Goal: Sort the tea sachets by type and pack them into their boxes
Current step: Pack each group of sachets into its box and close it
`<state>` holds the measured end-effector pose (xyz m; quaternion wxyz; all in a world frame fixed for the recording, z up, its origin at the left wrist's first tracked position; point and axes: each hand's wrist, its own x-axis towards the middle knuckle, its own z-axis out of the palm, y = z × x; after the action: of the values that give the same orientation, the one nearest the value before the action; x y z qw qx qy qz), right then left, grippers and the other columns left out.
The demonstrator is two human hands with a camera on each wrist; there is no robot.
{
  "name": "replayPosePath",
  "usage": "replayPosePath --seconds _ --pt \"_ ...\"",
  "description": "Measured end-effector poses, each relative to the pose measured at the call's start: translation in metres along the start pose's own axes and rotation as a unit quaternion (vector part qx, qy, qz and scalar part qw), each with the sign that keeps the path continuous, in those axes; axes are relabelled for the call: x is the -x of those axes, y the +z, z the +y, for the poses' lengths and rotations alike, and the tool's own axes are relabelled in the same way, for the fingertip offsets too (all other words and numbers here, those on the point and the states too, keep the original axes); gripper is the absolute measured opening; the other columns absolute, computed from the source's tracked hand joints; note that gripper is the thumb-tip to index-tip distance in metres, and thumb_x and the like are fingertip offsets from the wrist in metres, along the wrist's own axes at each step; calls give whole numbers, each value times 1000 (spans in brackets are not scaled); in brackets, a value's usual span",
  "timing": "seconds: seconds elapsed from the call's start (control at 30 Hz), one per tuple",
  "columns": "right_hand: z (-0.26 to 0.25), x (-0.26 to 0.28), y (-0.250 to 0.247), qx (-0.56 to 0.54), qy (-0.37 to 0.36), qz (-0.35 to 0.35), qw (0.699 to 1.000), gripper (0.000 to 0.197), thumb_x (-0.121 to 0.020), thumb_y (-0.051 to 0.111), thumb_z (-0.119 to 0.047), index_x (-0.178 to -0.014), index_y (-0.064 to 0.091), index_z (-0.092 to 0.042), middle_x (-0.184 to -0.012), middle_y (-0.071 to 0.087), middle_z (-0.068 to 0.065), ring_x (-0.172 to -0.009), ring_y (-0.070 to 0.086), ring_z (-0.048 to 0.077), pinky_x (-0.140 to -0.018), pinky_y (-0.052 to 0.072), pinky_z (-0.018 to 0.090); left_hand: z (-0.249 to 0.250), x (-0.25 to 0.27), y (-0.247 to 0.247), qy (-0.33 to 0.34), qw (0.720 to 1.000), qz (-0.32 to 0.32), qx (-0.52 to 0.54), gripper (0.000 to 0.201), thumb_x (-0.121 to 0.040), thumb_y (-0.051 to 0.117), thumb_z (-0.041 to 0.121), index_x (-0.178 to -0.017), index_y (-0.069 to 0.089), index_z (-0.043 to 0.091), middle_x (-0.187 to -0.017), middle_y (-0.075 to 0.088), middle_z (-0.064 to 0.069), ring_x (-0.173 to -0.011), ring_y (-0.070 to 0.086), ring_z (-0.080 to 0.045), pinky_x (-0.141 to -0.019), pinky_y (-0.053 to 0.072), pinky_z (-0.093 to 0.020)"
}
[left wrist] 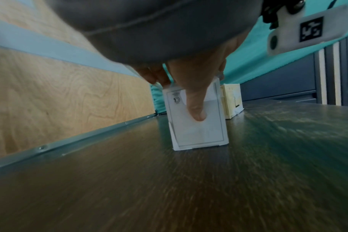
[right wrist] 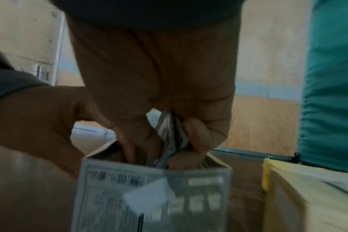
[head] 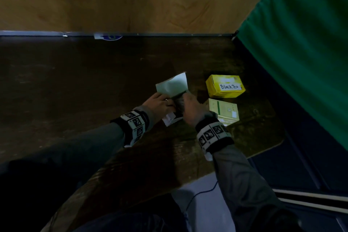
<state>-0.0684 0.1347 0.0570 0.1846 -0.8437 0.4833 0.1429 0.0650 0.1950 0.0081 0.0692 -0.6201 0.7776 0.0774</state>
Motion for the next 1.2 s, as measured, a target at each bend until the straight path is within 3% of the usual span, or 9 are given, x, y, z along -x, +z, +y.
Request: replayPosePath --seconds 0.13,0.23,0.33,0.43,0.53,0.67,0.9,1.0,1.2 --pt "-5 -4 -8 -85 -18 -5 996 78 -89 56 -8 -145 3 -15 -143 38 14 -123 49 31 -94 43 43 3 3 -3 -62 976 40 203 58 -84 64 17 -135 36 12 -138 39 -9 -124 45 -25 -100 40 -32" --pt "0 -12 2 -99 -40 60 992 48 -92 53 -13 -135 31 -11 -130 48 11 -117 53 27 -83 43 32 2 13 -6 -76 952 95 281 72 -74 74 11 -133 34 4 -142 27 -14 -127 40 -27 -102 40 -32" --pt "6 -16 31 12 -91 65 994 41 -96 44 -20 -136 40 -12 -133 45 11 -121 47 28 -94 42 37 1 15 -4 -50 961 117 244 89 -69 79 15 -141 29 0 -147 22 -22 -132 35 -35 -109 37 -46" --pt "11 -12 50 85 -108 85 987 52 -93 32 -35 -142 33 -18 -138 39 10 -122 40 32 -96 40 47 0 11 4 -41 988 36 147 103 -78 70 33 -149 0 8 -157 -1 -11 -145 9 -24 -116 6 -32" --pt "14 -5 48 9 -106 124 987 51 -90 30 -42 -135 45 -24 -143 37 4 -126 36 28 -103 33 53 3 11 5 -29 997 9 70 97 -85 58 43 -148 -8 10 -158 -9 -9 -146 -8 -22 -110 -13 -33" --pt "36 -1 44 -85 -44 234 967 46 -89 49 -20 -135 48 -13 -142 39 9 -125 39 26 -104 38 46 12 5 -5 1 1000 -9 26 81 -92 43 44 -149 -8 16 -158 -11 -8 -146 -9 -26 -115 -8 -45" --pt "36 -7 48 -150 -21 134 979 48 -99 35 -10 -146 29 -6 -155 24 6 -142 21 23 -106 11 18 18 -6 -7 63 991 -92 -71 74 -94 43 35 -150 -4 23 -159 -7 -5 -146 -4 -27 -117 0 -48" --pt "37 -4 50 -164 -11 175 971 43 -97 38 -10 -140 39 -4 -147 38 12 -136 34 25 -109 24 25 18 -8 -10 78 990 -95 -72 74 -93 48 30 -150 1 24 -159 -5 -5 -146 -4 -26 -118 0 -48" --pt "43 5 47 -226 -5 231 946 38 -96 46 -21 -133 47 -14 -121 57 12 -108 57 27 -80 42 27 1 12 -16 146 988 -39 -24 94 -76 63 46 -148 7 28 -158 6 -1 -146 4 -21 -115 -2 -46"
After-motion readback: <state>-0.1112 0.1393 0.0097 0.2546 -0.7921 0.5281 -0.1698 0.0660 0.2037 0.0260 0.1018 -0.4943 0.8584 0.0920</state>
